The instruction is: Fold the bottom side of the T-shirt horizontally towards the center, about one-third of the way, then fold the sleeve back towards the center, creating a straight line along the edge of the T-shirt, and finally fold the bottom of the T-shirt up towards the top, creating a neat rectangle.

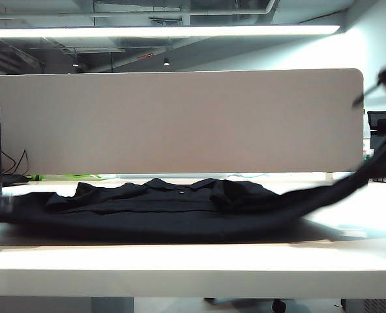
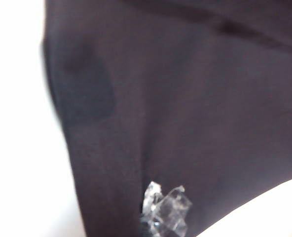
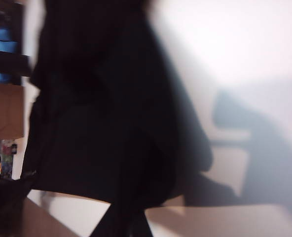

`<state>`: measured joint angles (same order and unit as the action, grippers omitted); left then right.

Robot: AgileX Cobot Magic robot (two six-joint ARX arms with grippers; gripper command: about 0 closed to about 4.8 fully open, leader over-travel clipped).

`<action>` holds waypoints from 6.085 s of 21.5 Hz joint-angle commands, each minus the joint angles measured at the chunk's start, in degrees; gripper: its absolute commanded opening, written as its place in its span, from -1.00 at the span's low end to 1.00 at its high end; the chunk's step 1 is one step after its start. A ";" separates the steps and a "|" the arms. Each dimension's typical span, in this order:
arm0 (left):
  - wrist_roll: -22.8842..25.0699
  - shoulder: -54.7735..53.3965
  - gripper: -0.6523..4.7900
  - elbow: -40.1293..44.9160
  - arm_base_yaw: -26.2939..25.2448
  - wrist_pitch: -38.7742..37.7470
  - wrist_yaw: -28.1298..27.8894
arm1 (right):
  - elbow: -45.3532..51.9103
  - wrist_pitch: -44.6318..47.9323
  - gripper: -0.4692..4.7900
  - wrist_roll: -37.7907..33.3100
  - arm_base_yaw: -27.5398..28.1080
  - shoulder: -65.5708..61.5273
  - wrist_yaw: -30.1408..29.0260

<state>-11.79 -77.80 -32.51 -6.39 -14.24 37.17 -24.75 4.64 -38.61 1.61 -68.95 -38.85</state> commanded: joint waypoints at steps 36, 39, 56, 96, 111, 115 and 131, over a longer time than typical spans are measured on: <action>-9.62 -19.19 -0.78 -32.44 2.43 16.98 -5.03 | -35.85 4.17 -0.84 5.84 0.26 -24.41 1.42; -9.66 -24.87 -0.78 -37.62 3.82 17.11 -5.33 | -39.45 4.20 -0.84 5.88 0.28 -29.55 1.70; -7.50 -35.30 -0.66 -43.89 4.94 20.59 -18.43 | -49.27 7.28 -0.66 7.78 4.59 -42.66 5.33; 0.81 46.18 -0.78 3.21 -3.65 3.19 -14.58 | -13.70 -10.88 -0.83 19.10 14.93 18.73 -10.91; 0.17 60.24 -0.78 14.25 -1.16 4.48 -17.97 | 2.97 -16.00 -0.84 20.06 12.39 53.35 3.45; -0.24 65.79 -0.78 16.83 -0.07 4.24 -17.90 | 7.21 -18.84 -0.84 19.93 12.33 61.83 4.76; -3.58 77.66 -0.78 23.74 7.98 3.80 -31.52 | 11.47 -23.82 -0.84 25.14 12.04 68.96 22.14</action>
<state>-15.44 -0.08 -9.48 1.10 -13.08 8.16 -14.20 -20.71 -15.55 13.72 -0.10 -19.53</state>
